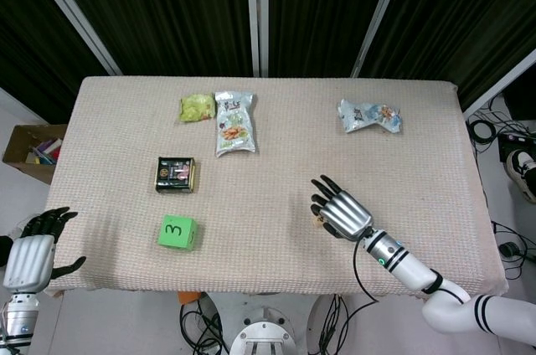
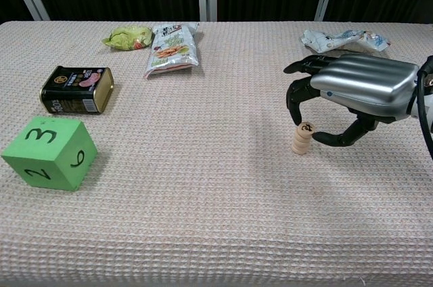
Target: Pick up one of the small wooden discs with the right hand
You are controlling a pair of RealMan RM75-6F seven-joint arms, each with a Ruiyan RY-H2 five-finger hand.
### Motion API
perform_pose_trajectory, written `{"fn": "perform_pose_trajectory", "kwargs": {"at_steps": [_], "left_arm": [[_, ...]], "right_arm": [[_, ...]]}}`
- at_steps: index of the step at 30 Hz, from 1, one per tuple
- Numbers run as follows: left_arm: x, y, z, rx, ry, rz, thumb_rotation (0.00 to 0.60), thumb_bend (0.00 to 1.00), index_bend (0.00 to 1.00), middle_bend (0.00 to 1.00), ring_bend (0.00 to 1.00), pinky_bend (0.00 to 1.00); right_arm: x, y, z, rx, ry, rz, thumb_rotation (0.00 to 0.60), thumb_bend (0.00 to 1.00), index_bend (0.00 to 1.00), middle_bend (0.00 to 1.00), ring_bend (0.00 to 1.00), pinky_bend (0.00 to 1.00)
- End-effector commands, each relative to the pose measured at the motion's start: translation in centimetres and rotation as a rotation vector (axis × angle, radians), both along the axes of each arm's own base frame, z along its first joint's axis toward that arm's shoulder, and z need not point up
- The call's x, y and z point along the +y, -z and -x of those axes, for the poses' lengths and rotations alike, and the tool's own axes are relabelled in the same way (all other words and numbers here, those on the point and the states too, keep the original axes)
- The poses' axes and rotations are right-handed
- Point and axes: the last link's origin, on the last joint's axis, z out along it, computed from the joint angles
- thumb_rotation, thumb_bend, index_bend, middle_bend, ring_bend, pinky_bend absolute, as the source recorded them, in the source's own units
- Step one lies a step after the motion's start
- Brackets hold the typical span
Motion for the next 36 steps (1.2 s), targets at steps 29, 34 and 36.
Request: {"fn": "perform_pose_trajectory", "kwargs": {"at_steps": [29, 34, 36], "left_arm": [[0.8, -0.5, -0.9, 0.011, 0.048, -0.023, 0.600, 0.11, 0.23, 0.15, 0.12, 0.17], [1.1, -0.6, -1.5, 0.017, 0.071, -0.030, 0.600, 0.11, 0.23, 0.15, 0.12, 0.17], [1.3, -0.5, -1.8, 0.020, 0.079, -0.025, 0.600, 0.11, 0.23, 0.15, 0.12, 0.17]], "right_arm": [[4.0, -12.0, 7.1, -0.144, 0.236, 0.409, 0.600, 0.32, 0.11, 0.16, 0.00, 0.00], [8.0, -15.2, 10.5, -0.191, 0.348, 0.522, 0.600, 0.32, 0.05, 0.10, 0.00, 0.00], [9.5, -15.8, 11.7, -0.204, 0.389, 0.542, 0.600, 0.32, 0.05, 0.10, 0.00, 0.00]]}}
